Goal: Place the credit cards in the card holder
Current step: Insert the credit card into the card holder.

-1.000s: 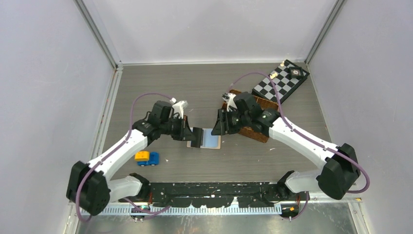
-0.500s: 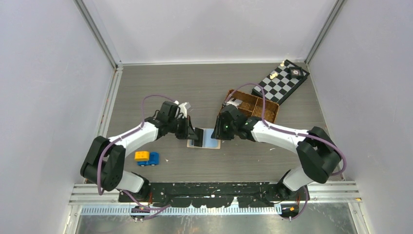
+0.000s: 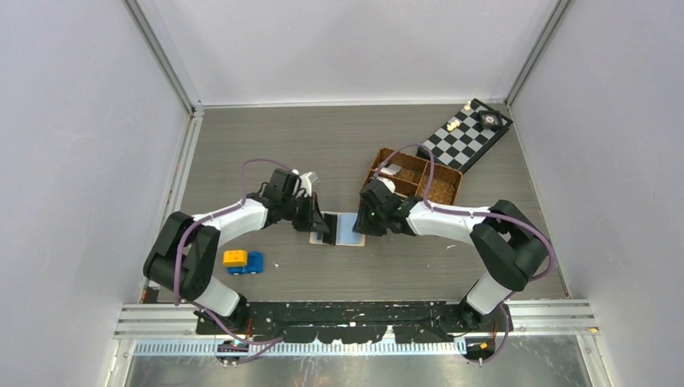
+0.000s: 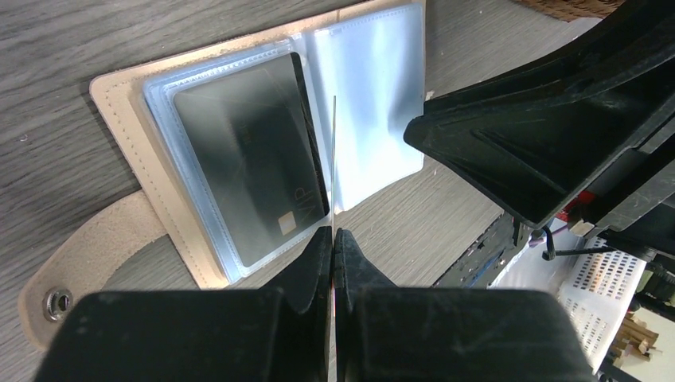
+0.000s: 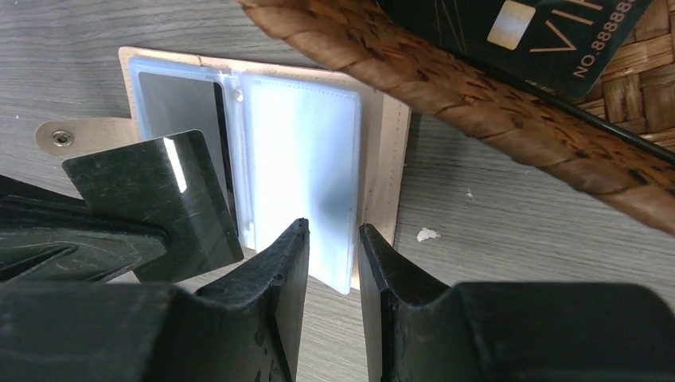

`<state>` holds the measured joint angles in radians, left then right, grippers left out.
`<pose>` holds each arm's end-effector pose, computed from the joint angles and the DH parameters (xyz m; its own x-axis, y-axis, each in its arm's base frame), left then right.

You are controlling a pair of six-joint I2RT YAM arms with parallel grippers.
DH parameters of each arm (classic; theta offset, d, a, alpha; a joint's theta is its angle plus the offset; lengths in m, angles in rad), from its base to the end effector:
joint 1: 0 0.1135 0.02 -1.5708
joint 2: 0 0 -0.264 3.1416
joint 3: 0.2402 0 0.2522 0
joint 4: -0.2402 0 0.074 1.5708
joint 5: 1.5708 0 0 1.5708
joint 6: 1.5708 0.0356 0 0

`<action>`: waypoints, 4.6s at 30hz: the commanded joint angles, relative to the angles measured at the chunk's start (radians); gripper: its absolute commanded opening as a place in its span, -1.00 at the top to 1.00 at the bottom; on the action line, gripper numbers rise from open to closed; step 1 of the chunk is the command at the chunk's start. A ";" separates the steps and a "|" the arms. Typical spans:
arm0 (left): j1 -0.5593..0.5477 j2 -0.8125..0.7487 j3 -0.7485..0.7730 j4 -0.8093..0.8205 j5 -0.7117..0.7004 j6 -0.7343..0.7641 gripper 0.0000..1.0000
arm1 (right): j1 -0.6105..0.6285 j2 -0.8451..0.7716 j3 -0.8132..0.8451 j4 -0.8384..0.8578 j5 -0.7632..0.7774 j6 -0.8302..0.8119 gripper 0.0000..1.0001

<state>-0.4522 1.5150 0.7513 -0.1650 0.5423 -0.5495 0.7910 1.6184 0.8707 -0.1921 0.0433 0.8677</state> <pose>0.2495 -0.1416 0.1673 -0.9550 -0.0334 -0.2949 0.1801 0.7246 -0.6652 0.2244 0.2248 0.1662 -0.8953 0.1785 -0.4081 -0.0146 0.9039 0.4274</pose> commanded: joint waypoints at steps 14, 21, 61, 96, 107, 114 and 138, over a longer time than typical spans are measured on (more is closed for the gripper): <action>0.006 0.062 0.008 0.085 0.035 0.011 1.00 | 0.007 0.052 -0.042 0.121 0.022 0.081 0.62; 0.006 0.046 0.001 0.084 0.020 -0.003 1.00 | 0.007 0.059 -0.029 0.063 0.061 0.084 0.99; 0.059 0.106 -0.014 0.134 0.053 -0.093 1.00 | 0.008 0.063 -0.012 -0.020 0.111 0.067 0.99; 0.060 0.245 0.025 0.160 0.119 -0.060 1.00 | 0.016 0.083 0.013 -0.045 0.107 0.063 0.99; 0.060 0.276 0.028 0.203 0.136 -0.082 1.00 | 0.019 0.088 0.020 -0.047 0.109 0.062 0.99; 0.060 0.292 0.029 0.240 0.153 -0.109 1.00 | 0.020 0.095 0.025 -0.048 0.106 0.062 0.99; 0.009 0.283 0.035 0.200 0.082 -0.108 0.86 | 0.022 0.063 0.015 -0.047 0.112 0.066 0.99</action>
<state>-0.4068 1.7889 0.7769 0.0845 0.7380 -0.6815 0.8062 1.6806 0.8936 -0.2070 0.1040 0.9417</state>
